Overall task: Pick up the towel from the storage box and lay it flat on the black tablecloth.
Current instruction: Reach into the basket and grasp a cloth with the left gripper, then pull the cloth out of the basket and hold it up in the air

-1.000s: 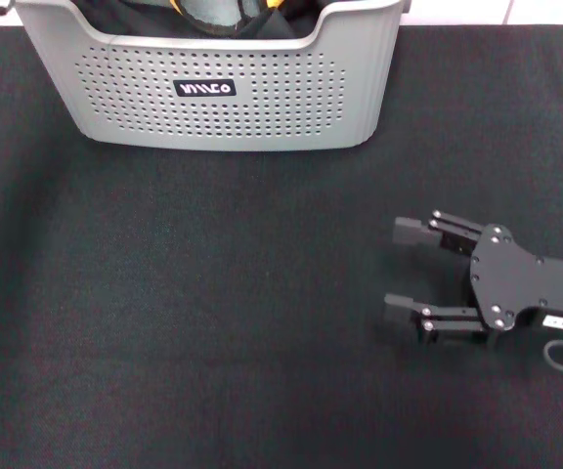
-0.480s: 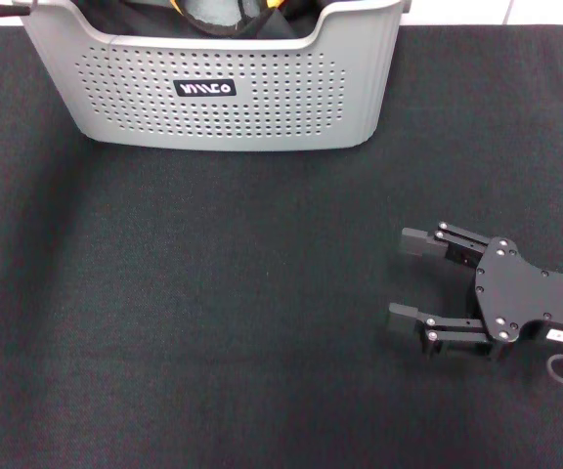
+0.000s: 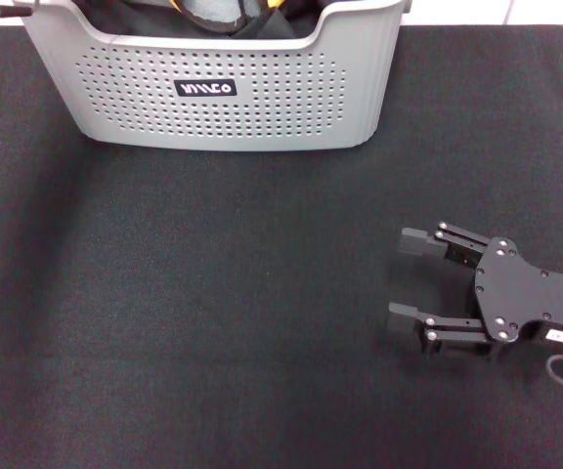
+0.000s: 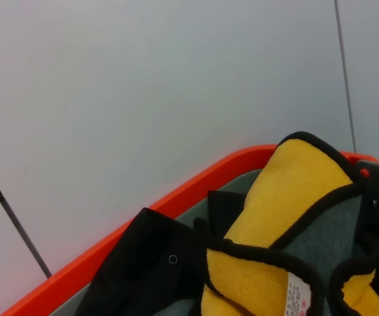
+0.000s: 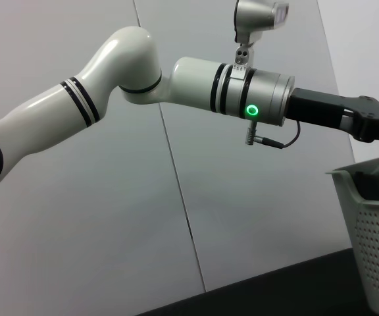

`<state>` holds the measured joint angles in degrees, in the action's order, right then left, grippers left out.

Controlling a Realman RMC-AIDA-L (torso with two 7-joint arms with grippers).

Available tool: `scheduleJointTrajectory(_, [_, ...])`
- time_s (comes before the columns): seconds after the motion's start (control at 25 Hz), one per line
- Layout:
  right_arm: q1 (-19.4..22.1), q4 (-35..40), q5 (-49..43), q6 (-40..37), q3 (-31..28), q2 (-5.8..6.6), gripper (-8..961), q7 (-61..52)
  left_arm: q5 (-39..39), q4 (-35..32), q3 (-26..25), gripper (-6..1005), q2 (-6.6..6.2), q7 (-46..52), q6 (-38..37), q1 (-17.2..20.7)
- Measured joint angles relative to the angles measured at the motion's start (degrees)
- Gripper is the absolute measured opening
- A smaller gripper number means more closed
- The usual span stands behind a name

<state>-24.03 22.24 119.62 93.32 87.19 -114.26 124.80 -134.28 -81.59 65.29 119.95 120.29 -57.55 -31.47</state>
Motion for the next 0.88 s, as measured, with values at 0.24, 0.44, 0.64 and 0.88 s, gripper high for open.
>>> scheduleJointTrajectory(0.24, [0.19, 0.0, 0.0, 0.0, -0.09, 0.0, 884, 0.0, -0.03, 0.03, 0.61, 207, 0.0, -0.34, 0.0, 0.09])
scheduleJointTrajectory(0.44, [0.21, 0.0, 0.0, 0.01, -0.09, -0.05, 884, 0.0, -0.06, 0.05, 0.67, 33, 0.0, -0.42, 0.12, 0.3])
scheduleJointTrajectory(0.64, [0.21, 0.0, 0.0, 0.02, -0.09, -0.11, 884, 0.0, -0.1, 0.07, 0.66, 31, 0.01, -0.42, 0.42, 0.43])
scheduleJointTrajectory(0.88, [0.21, 0.0, -0.01, 0.01, -0.09, -0.17, 884, 0.04, 2.03, -0.63, 0.02, 30, 0.04, -0.1, 0.44, 0.63])
